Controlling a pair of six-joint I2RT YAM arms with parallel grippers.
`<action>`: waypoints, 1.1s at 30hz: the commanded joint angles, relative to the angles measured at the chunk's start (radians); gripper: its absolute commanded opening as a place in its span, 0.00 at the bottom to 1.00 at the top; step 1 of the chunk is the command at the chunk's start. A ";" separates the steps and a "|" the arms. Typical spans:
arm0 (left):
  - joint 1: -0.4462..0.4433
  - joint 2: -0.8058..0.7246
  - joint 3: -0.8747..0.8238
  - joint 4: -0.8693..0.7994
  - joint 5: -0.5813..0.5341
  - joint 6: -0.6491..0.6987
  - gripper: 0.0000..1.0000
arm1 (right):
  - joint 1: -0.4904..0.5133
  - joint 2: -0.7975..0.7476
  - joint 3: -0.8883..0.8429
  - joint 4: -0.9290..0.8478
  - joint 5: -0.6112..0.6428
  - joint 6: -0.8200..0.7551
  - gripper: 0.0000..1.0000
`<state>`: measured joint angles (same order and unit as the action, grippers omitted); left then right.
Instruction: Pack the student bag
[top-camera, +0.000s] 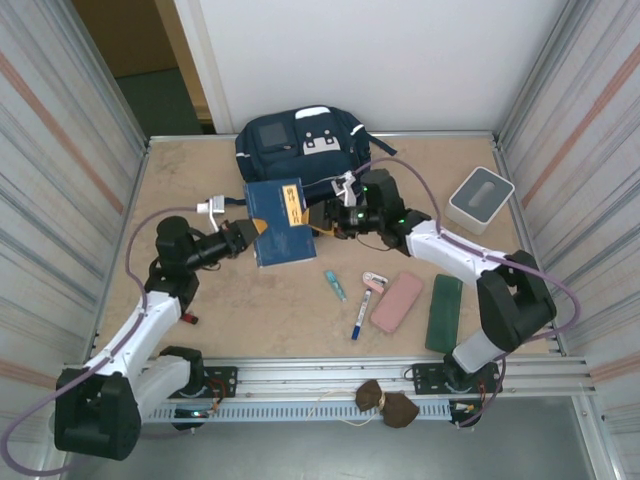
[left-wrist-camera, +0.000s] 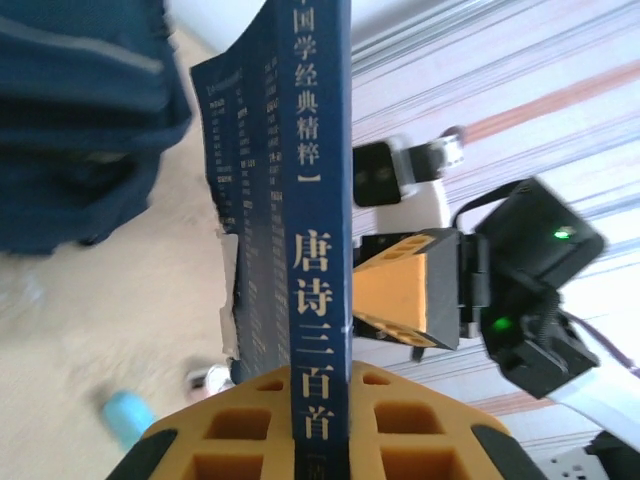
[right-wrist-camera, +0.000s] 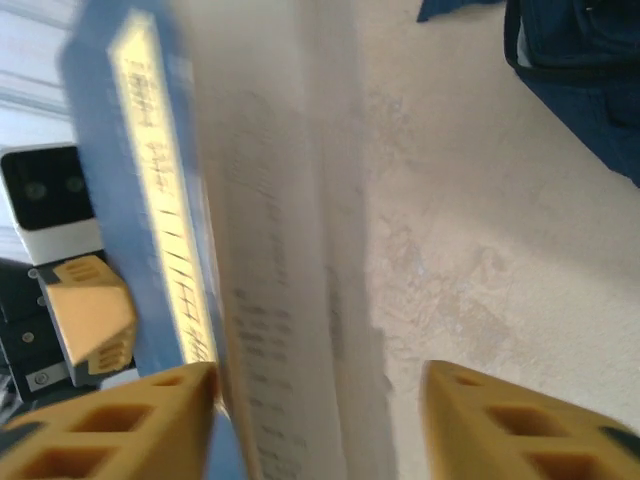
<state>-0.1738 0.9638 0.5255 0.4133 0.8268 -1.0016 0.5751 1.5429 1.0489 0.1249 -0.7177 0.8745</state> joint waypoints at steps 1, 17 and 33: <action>-0.023 0.000 0.109 0.152 0.028 -0.047 0.00 | -0.021 -0.097 0.010 0.028 -0.098 -0.040 0.76; -0.136 0.255 0.364 -0.030 -0.046 0.113 0.17 | -0.153 -0.189 -0.067 0.403 -0.158 0.250 0.03; -0.259 0.887 1.060 -0.852 -0.681 1.265 0.72 | -0.574 -0.268 -0.066 -0.248 -0.034 -0.115 0.00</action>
<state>-0.4240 1.7546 1.4708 -0.2714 0.2623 -0.0154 0.0078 1.3117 0.9871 -0.0410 -0.7525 0.8543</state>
